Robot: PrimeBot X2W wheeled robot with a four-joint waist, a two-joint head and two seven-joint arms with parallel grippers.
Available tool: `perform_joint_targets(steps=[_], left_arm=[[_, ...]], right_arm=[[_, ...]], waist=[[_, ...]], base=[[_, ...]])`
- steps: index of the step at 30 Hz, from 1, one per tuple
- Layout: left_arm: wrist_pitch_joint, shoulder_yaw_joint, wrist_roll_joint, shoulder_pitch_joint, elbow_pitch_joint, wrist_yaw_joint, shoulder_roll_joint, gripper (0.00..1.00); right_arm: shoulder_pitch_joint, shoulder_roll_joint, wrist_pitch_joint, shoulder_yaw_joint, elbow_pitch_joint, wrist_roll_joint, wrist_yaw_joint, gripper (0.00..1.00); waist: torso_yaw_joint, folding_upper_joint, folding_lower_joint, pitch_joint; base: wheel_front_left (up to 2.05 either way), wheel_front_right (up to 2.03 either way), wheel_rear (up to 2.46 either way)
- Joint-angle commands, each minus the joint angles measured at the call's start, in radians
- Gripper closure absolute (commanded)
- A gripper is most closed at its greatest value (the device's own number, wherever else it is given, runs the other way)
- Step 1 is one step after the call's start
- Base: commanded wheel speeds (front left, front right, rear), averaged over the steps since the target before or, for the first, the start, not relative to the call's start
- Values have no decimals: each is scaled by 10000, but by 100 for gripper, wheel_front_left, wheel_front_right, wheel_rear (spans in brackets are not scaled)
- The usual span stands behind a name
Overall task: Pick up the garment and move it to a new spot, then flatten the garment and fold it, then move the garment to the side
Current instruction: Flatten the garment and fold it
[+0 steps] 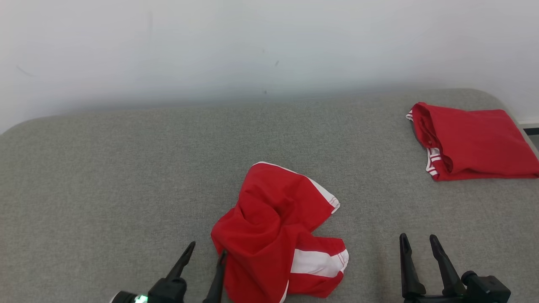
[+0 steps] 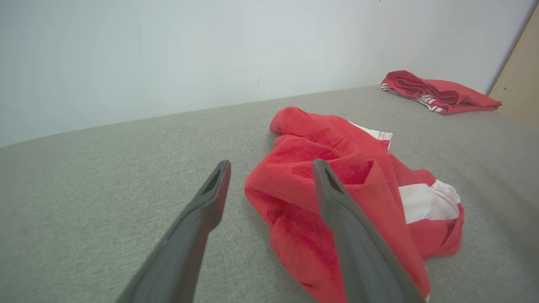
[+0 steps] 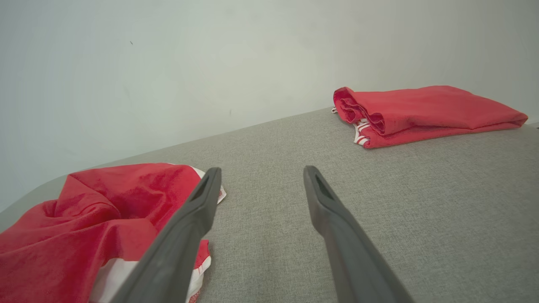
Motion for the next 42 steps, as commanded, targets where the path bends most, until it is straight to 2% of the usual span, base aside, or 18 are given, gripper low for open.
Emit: perform_joint_targets(steps=[1, 8, 15, 16, 17, 18, 19, 21, 25, 31, 35, 40, 42], left_arm=[[19, 87, -91, 182, 91, 24, 104, 0], [40, 177, -465, 160, 998, -167, 18, 0], [81, -92, -866, -401, 2388, -792, -596, 0], [55, -39, -1081, -513, 2603, -908, -773, 8], [73, -61, -1152, -610, 2869, -1042, -903, 26], [70, -109, -1130, -742, 3133, -1153, -976, 73], [1, -3, -1263, -899, 3345, -1217, -1092, 100], [-70, 138, -1299, -1125, 3812, -1237, -1113, 100], [-169, 747, -1102, -1615, 3973, -835, -899, 100], [-178, 1803, 32, -1546, 2260, 194, -53, 100], [-174, 1824, 804, -1106, 1494, 797, 235, 100], [-146, 1619, 470, -640, 1725, 530, -170, 99], [-160, 1648, 385, -581, 1865, 509, -327, 0]], right_arm=[[-31, 30, -54, -23, -20, -17, -27, 0], [-140, 32, -60, -1, 10, -36, -27, 0], [-259, 31, -57, 8, 1, -102, -27, 0], [-268, 31, -57, 1, -12, -112, -27, 0], [-279, 31, -57, -4, -29, -129, -27, 0], [-289, 31, -58, -13, -35, -139, -27, 0], [-291, 31, -58, -31, -46, -147, -27, 0], [-293, 31, -58, -35, -53, -152, -27, 0], [-238, 29, -59, -146, -73, -162, -27, 0], [-136, 31, -58, -232, -112, -39, -27, 0], [-136, 31, -59, -137, -50, 31, -27, 0], [-193, 32, -59, -7, 63, 108, -27, 0], [-188, 30, -59, 8, 90, 107, -27, 0]], waist=[[-45, 0, -1, 43], [-189, 0, -1, 159], [-393, 0, -1, 319], [-415, 0, -1, 342], [-442, 0, -1, 360], [-467, 0, -1, 380], [-481, 0, -1, 398], [-515, 0, -1, 406], [-466, 0, -1, 354], [-243, 0, -1, 212], [-156, 0, -1, 145], [-112, 0, -1, 106], [-100, 0, -1, 62]], base=[[0, 0, 0], [0, 0, 0], [0, 0, 0], [0, 0, 0], [0, 0, 0], [0, 0, 0], [0, 0, 0], [0, 0, 0], [0, 0, 0], [0, 0, 0], [0, 0, 0], [0, 0, 0], [0, 0, 0]])
